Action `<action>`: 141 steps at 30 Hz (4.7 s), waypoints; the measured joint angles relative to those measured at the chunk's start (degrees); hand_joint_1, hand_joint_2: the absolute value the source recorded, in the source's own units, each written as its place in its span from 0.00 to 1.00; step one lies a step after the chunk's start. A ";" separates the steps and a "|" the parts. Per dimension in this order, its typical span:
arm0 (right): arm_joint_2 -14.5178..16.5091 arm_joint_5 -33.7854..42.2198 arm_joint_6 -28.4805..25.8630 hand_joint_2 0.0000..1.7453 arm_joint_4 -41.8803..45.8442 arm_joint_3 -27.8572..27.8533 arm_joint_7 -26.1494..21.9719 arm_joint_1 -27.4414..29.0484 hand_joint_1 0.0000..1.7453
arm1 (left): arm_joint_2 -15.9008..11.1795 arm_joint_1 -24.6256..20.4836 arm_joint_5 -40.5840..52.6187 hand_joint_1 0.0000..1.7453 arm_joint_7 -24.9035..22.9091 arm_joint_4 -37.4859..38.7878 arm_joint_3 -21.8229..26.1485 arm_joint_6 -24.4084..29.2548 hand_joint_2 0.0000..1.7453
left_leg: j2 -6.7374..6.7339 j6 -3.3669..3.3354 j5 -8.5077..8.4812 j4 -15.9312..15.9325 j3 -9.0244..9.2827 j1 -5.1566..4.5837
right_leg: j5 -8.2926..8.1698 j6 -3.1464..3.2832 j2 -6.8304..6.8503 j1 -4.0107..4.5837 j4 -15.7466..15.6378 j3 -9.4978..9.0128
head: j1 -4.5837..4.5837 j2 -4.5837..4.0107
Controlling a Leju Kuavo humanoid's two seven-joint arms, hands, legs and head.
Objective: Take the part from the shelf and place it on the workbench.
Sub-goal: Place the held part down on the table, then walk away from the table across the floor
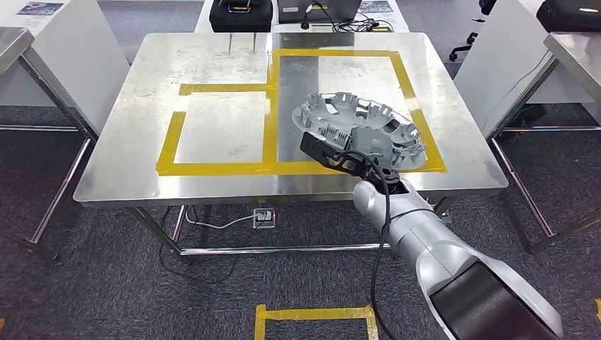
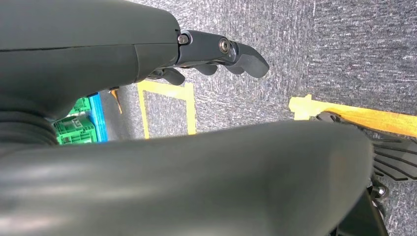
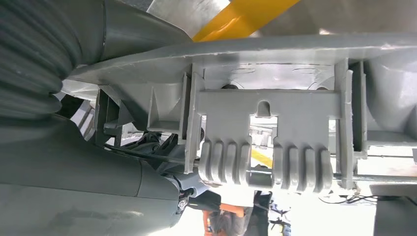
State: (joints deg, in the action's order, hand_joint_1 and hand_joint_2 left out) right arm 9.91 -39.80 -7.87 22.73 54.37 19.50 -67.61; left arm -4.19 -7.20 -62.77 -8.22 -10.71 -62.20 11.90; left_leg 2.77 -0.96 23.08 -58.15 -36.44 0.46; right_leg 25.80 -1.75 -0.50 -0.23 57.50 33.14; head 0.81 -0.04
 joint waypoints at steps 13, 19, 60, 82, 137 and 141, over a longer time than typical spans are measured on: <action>0.78 1.56 2.93 0.00 -0.09 0.04 -1.04 0.02 0.00 | 0.19 0.07 0.15 0.00 -1.15 0.00 -0.02 -0.35 0.00 | 0.01 0.00 0.00 0.00 0.00 -0.01 | -0.01 -0.01 0.00 -0.01 0.00 0.00 | -0.02 0.00; 1.25 8.32 4.14 0.00 -0.03 -1.02 -9.40 0.03 0.00 | 0.19 0.07 0.35 0.00 -0.98 0.00 -0.02 -0.87 0.00 | 0.02 0.00 0.00 0.00 0.00 -0.01 | 0.00 0.00 0.00 -0.01 0.00 0.01 | 0.01 0.00; -24.52 71.66 -10.44 0.00 49.22 -25.40 -18.57 16.42 0.00 | 0.60 1.02 -3.50 0.00 15.33 -0.09 1.51 1.17 0.00 | -0.07 -0.37 0.26 -0.07 0.19 -0.05 | 0.02 -0.21 -0.05 -0.06 -0.47 -0.31 | 0.27 0.00; -41.07 75.28 -7.67 0.00 65.84 -77.62 -23.76 71.86 0.00 | 2.70 1.38 -4.35 0.00 16.93 -0.25 2.89 -3.43 0.00 | 0.16 -1.06 2.15 -0.05 2.05 -0.19 | 1.70 -0.79 0.18 -0.11 -1.16 -1.60 | 0.45 0.00; -6.78 35.03 -8.41 0.00 -10.06 -61.92 -7.63 62.31 0.00 | 1.60 0.49 -8.06 0.00 8.90 -0.26 4.92 -0.64 0.00 | -2.25 1.65 9.93 -14.58 -1.46 0.61 | 0.18 1.84 1.69 -0.13 -2.84 -3.11 | -0.46 0.00; -6.70 34.67 -8.41 0.00 -10.28 -61.57 -8.04 62.11 0.00 | 1.70 0.42 -8.72 0.00 8.86 -0.31 5.21 -0.31 0.00 | -2.70 2.64 6.63 -2.34 8.07 1.20 | -0.89 0.46 1.90 -0.53 -0.73 -0.66 | -1.23 0.00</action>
State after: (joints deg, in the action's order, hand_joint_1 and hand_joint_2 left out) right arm 3.21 -5.13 -16.28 12.45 -7.20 11.46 -5.50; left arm -2.49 -6.78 -71.49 0.64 -11.02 -56.99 11.58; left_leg 0.07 1.68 29.71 -60.49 -28.37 1.66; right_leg 24.92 -1.29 1.40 -0.76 56.77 32.48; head -0.42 -0.04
